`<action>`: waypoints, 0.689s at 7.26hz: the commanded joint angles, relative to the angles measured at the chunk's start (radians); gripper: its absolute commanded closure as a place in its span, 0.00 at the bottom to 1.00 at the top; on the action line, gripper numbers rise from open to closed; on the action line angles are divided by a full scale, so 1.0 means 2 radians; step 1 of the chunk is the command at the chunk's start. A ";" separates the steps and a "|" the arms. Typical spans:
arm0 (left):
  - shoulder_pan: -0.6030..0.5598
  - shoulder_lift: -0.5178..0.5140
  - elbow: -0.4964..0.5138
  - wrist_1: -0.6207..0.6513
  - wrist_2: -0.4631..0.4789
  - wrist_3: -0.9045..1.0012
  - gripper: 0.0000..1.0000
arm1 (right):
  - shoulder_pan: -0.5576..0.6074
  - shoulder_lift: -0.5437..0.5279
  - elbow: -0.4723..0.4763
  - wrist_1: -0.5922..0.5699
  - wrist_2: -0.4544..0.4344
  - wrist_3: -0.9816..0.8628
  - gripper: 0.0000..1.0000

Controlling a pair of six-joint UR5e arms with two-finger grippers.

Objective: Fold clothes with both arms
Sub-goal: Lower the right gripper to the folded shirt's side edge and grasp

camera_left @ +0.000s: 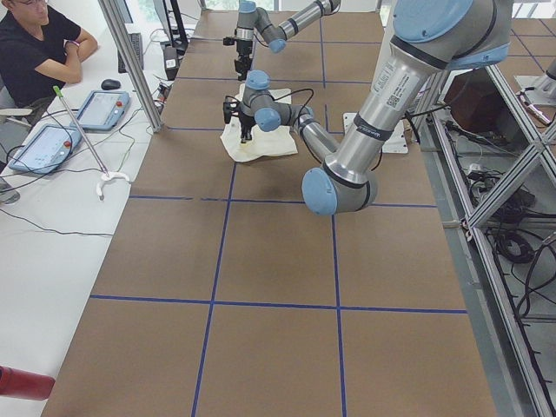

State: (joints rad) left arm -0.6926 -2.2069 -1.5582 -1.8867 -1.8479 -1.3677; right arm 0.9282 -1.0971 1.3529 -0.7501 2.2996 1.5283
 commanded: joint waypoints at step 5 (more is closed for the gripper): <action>-0.004 0.005 -0.059 0.040 -0.002 0.002 0.00 | -0.131 -0.166 0.156 -0.004 -0.106 0.036 0.01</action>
State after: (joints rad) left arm -0.7016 -2.1972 -1.6689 -1.8138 -1.8515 -1.3638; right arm 0.7177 -1.3723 1.6253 -0.7566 2.1360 1.5969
